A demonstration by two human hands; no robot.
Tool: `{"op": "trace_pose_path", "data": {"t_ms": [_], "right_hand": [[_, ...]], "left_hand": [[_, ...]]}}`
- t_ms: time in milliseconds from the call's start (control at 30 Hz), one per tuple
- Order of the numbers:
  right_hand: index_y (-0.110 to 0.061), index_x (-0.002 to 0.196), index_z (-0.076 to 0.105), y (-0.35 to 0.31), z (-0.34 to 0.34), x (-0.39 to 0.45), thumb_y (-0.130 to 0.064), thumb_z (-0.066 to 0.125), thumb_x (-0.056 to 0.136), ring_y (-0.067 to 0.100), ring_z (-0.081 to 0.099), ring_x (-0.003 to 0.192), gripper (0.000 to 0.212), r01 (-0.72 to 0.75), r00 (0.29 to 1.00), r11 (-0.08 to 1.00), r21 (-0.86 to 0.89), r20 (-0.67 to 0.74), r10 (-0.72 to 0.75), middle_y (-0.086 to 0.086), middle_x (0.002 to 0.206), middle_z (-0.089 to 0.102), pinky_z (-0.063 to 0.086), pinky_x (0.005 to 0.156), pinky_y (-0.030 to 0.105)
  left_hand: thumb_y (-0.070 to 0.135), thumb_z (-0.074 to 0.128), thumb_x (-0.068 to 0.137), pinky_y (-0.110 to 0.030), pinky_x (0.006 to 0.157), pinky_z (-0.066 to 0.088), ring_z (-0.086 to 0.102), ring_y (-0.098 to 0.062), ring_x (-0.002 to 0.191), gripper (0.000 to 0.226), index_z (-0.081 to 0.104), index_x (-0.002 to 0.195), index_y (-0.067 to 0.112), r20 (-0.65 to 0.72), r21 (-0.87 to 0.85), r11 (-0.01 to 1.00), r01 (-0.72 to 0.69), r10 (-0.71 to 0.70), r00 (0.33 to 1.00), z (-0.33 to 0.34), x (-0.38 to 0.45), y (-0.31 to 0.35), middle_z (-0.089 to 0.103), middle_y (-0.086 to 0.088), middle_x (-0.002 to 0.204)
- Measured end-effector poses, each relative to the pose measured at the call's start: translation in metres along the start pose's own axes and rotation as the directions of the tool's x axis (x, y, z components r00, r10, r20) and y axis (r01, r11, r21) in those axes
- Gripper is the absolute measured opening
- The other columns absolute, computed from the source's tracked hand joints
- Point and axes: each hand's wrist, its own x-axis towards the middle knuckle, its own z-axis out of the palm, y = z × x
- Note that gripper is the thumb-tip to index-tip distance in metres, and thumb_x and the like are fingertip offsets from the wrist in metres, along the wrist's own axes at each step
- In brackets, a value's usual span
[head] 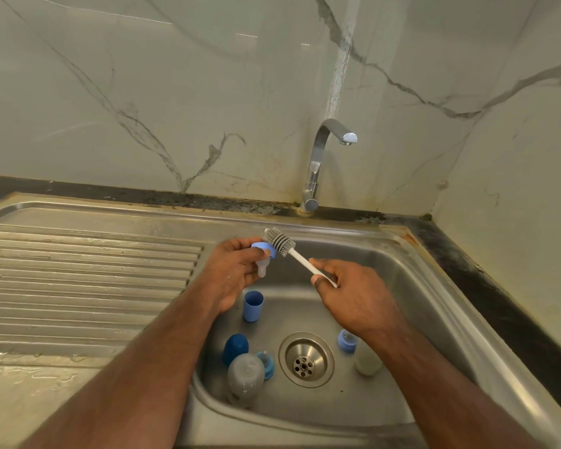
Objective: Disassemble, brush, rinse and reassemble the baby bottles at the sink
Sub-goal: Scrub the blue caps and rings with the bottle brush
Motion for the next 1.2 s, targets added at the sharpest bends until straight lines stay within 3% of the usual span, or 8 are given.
{"op": "trace_pose_path", "data": {"t_ms": [100,333,533,667,733,900,1033,1200], "right_hand": [[-0.038,0.14,0.054,0.0007,0.0003,0.0004,-0.037,0.052,0.101,0.001,0.055,0.07,0.039,0.001,1.0,1.0,0.0,0.001,-0.001,-0.016,0.101,0.066,0.045,0.073,0.02],[-0.039,0.142,0.053,-0.0024,0.0037,0.0,-0.038,0.052,0.101,0.002,0.058,0.071,0.04,0.022,0.999,1.0,0.012,0.023,-0.023,-0.016,0.102,0.068,0.045,0.07,0.017],[-0.038,0.143,0.051,-0.0007,0.0031,0.0025,-0.037,0.051,0.102,0.003,0.058,0.081,0.04,0.004,1.0,1.0,-0.018,0.022,-0.003,-0.014,0.116,0.068,0.043,0.076,0.019],[-0.041,0.14,0.054,0.0016,0.0025,0.002,-0.038,0.052,0.101,0.003,0.059,0.074,0.039,-0.001,1.0,1.0,0.015,0.02,0.001,-0.017,0.104,0.069,0.045,0.07,0.018],[-0.042,0.138,0.056,-0.0004,0.0032,0.0008,-0.038,0.053,0.1,0.003,0.057,0.067,0.038,0.02,0.999,1.0,0.017,0.038,-0.021,-0.017,0.094,0.068,0.041,0.063,0.016],[-0.039,0.142,0.053,0.002,0.0011,0.0056,-0.037,0.051,0.102,0.005,0.059,0.083,0.04,-0.018,1.0,1.0,-0.024,0.003,0.018,-0.013,0.117,0.069,0.047,0.08,0.022],[-0.04,0.14,0.055,0.0014,0.0034,0.0037,-0.037,0.052,0.101,0.006,0.057,0.069,0.038,0.005,0.999,1.0,0.007,0.038,-0.005,-0.014,0.094,0.068,0.045,0.067,0.02],[-0.038,0.142,0.053,0.0046,-0.0005,0.0059,-0.037,0.051,0.102,0.006,0.059,0.076,0.04,-0.026,1.0,1.0,0.002,-0.003,0.026,-0.013,0.105,0.069,0.05,0.076,0.024]], "left_hand": [[0.003,0.065,0.095,-0.037,0.083,0.058,0.071,-0.029,0.102,0.021,0.065,0.115,0.007,-0.005,-0.031,0.999,0.007,-0.007,1.0,-0.0003,0.0008,-0.0004,0.072,-0.02,0.115],[-0.002,0.062,0.095,-0.046,0.103,0.053,0.072,-0.028,0.109,0.039,0.059,0.131,0.013,0.072,-0.045,0.999,0.026,-0.022,0.997,0.0018,0.0011,-0.0014,0.072,-0.012,0.12],[0.002,0.071,0.091,-0.038,0.099,0.057,0.07,-0.023,0.111,0.034,0.071,0.117,0.023,0.086,0.189,0.975,-0.12,0.105,0.991,0.0008,-0.0009,-0.0025,0.076,-0.001,0.109],[-0.005,0.074,0.085,-0.028,0.087,0.06,0.073,-0.021,0.101,0.033,0.071,0.105,0.021,0.063,0.174,0.976,-0.131,0.122,0.991,0.0033,-0.0015,-0.001,0.076,-0.006,0.103],[-0.005,0.076,0.083,-0.033,0.091,0.06,0.073,-0.023,0.104,0.033,0.072,0.109,0.014,0.085,0.187,0.972,-0.14,0.126,0.988,0.0022,0.0003,-0.0022,0.077,-0.007,0.105],[-0.003,0.079,0.081,-0.037,0.092,0.06,0.073,-0.022,0.105,0.037,0.072,0.113,0.016,0.068,0.213,0.968,-0.133,0.121,0.99,0.0028,-0.0001,-0.0051,0.077,-0.003,0.106],[-0.004,0.078,0.081,-0.037,0.092,0.06,0.073,-0.023,0.104,0.037,0.071,0.114,0.012,0.044,0.154,0.98,-0.122,0.117,0.992,0.0016,0.0007,-0.0036,0.076,-0.008,0.109],[-0.004,0.078,0.082,-0.033,0.086,0.062,0.074,-0.024,0.102,0.042,0.067,0.121,0.008,-0.006,0.084,0.993,-0.088,0.089,0.996,0.0047,-0.0003,-0.0015,0.073,-0.012,0.11]]}}
